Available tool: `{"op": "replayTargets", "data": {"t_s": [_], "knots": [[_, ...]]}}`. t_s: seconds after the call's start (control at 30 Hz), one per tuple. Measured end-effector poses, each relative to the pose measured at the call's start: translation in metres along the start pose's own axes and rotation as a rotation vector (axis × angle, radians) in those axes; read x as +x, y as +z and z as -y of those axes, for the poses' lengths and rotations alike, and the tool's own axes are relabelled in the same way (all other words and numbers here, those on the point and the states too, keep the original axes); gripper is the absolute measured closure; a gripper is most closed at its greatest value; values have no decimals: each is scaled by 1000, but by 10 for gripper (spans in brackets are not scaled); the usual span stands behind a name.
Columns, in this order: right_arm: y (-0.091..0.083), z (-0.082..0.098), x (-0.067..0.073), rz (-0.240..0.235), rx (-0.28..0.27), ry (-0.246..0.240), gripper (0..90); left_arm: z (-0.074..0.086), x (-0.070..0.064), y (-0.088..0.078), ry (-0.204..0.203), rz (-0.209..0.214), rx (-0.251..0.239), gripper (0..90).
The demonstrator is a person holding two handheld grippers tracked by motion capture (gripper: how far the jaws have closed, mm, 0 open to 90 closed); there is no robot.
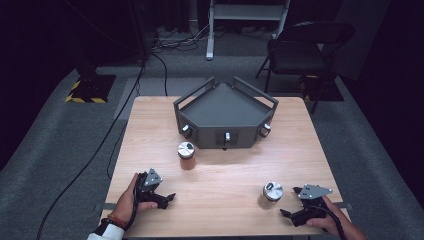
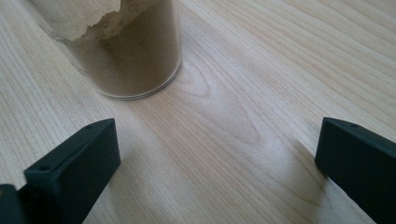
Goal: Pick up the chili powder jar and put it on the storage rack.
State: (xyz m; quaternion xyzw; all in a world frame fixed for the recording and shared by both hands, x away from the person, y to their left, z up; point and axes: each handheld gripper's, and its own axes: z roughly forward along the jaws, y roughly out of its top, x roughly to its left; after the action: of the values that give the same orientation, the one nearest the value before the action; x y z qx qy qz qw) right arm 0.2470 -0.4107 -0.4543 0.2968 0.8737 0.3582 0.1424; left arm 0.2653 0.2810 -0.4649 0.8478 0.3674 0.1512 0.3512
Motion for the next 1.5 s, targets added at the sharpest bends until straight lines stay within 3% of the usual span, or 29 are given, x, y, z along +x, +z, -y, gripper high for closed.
{"op": "replayTargets", "data": {"t_s": [0.67, 1.03, 1.5], "knots": [[-1, -1, 1, 6, 5, 5, 0, 0, -2, 0, -8, -4, 2, 2], [-1, 0, 2, 10, 2, 9, 0, -3, -1, 3, 8, 13, -2, 12], [-1, 0, 4, 16, 5, 15, 0, -9, -4, -1, -27, 0, -102, 14]]}}
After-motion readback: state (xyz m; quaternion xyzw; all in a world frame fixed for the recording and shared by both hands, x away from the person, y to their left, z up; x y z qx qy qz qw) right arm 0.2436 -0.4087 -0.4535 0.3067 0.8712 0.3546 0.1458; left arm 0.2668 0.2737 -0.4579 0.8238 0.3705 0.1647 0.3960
